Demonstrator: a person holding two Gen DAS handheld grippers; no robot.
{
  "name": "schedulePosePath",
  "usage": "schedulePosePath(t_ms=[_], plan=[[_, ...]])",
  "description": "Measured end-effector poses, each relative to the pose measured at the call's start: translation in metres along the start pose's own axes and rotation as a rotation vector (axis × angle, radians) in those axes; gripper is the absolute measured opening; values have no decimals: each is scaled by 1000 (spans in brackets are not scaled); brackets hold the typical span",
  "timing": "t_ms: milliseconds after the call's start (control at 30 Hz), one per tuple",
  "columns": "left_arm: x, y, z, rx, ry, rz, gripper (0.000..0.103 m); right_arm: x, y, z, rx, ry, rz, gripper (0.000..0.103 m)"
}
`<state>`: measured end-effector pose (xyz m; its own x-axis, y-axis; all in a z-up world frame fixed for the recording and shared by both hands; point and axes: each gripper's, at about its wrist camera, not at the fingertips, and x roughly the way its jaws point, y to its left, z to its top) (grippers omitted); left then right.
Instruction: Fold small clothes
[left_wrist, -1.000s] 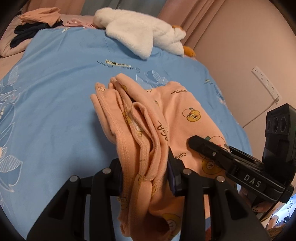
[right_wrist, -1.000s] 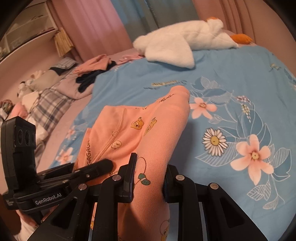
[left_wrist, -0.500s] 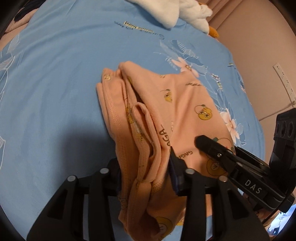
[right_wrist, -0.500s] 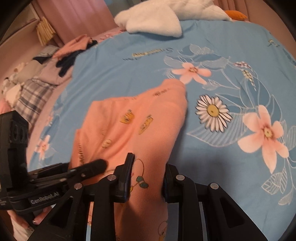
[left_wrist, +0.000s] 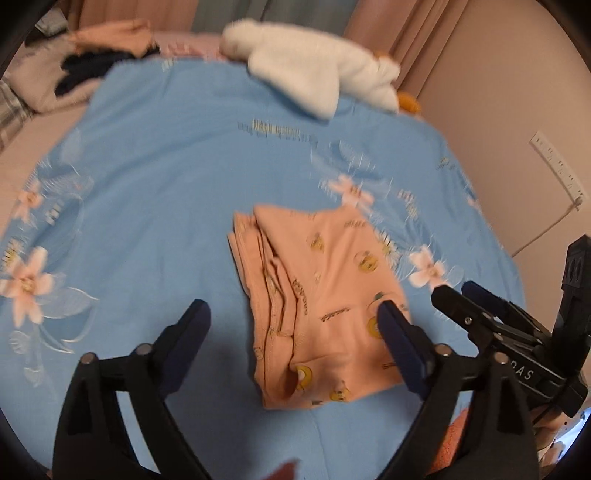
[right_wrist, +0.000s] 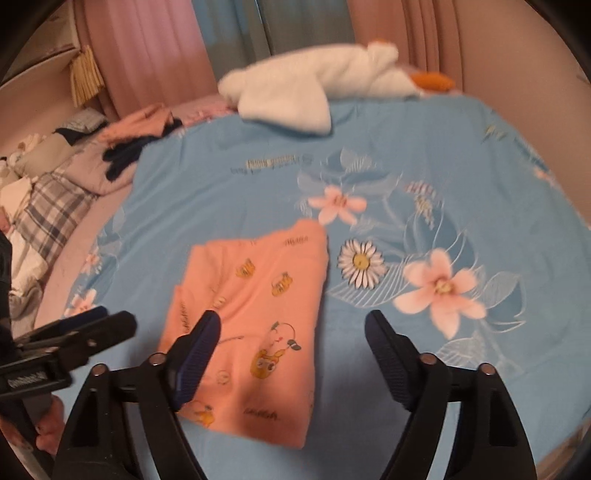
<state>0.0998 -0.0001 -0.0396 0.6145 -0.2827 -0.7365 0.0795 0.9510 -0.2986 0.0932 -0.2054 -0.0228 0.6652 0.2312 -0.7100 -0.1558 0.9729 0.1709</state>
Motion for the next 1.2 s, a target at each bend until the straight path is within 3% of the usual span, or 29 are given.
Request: schedulePosePath(t_ms=[33,167,500,667,1200], plan=[[-13,-1,-1,-3,-30,5,103,-8,1,1,-2,-16,3,86],[-36,-3,-10,-32,-122,58,103,-30,4,1,-2,-68,9,91],[-32,-6,-44,-14,-53,170,103,-46,11,-16,-39,-102,-60,92],[-28,-6,-55,-13,-22,159,103,-49,9,-21,-24,-108,-70,92],[-34,-10,-57,7,-33,161,103,-45,7,-28,-14,-85,-106,92]])
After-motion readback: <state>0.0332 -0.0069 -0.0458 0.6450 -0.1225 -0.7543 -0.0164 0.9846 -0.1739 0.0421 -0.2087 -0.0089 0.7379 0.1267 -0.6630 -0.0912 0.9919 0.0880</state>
